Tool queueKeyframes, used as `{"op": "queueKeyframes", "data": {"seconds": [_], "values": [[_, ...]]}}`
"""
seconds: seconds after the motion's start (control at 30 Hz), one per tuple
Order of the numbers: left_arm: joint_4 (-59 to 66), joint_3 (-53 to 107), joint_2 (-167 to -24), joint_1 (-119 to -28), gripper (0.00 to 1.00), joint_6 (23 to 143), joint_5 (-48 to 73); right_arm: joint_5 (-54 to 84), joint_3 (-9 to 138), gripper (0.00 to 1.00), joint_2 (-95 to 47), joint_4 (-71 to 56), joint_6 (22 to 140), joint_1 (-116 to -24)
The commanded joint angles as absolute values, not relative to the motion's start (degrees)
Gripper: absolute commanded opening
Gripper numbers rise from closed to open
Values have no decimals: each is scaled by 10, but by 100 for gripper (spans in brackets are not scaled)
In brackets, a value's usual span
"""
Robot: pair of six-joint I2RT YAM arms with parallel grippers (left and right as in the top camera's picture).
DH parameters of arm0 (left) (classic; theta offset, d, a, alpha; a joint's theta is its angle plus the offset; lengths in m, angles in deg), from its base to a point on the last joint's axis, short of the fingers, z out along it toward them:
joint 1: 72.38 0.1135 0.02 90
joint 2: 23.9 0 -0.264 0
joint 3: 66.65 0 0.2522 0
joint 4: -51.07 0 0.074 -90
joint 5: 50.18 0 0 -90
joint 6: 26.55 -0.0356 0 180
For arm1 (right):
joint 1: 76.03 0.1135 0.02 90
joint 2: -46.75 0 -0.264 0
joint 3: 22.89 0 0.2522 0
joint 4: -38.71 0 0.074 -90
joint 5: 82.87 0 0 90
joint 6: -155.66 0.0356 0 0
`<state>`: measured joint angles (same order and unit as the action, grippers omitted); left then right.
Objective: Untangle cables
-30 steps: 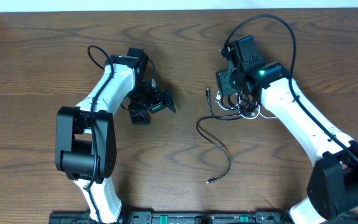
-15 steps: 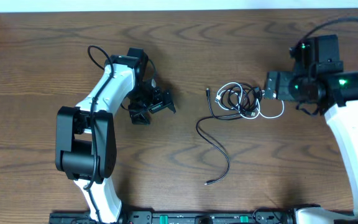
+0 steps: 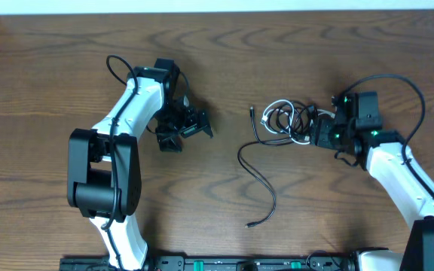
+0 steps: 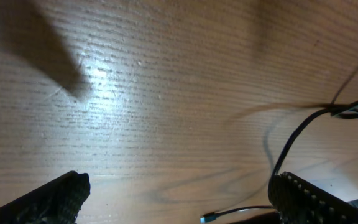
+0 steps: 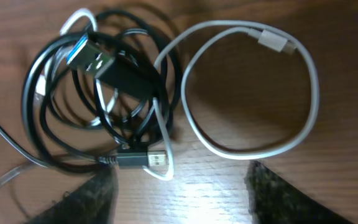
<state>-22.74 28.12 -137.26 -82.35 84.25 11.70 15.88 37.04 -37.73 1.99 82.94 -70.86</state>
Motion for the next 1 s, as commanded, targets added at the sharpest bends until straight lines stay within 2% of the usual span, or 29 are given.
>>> {"op": "queueKeyframes", "data": {"seconds": [0.0, 0.07, 0.17, 0.3, 0.4, 0.53, 0.67, 0.83, 0.97], "values": [[-230, 279, -1374, -825, 98, 844, 125, 162, 353, 51, -383, 48, 846, -707], [-229, 279, -1374, -825, 98, 844, 125, 170, 353, 49, -395, 73, 845, -707], [-227, 279, -1374, -825, 98, 844, 125, 169, 353, 37, -417, 94, 845, -707], [-227, 279, -1374, -825, 98, 844, 125, 197, 353, 37, -441, 119, 845, -706], [-226, 279, -1374, -825, 98, 844, 125, 221, 353, 33, -456, 132, 845, -706], [-225, 279, -1374, -825, 98, 844, 125, 223, 353, 20, -458, 137, 845, -704], [-226, 279, -1374, -825, 98, 844, 125, 224, 368, 3, -457, 125, 845, -704], [-225, 279, -1374, -825, 98, 844, 125, 233, 453, 1, -454, 12, 836, -704], [-225, 279, -1374, -825, 98, 844, 125, 318, 537, 2, -454, -45, 836, -704]]}}
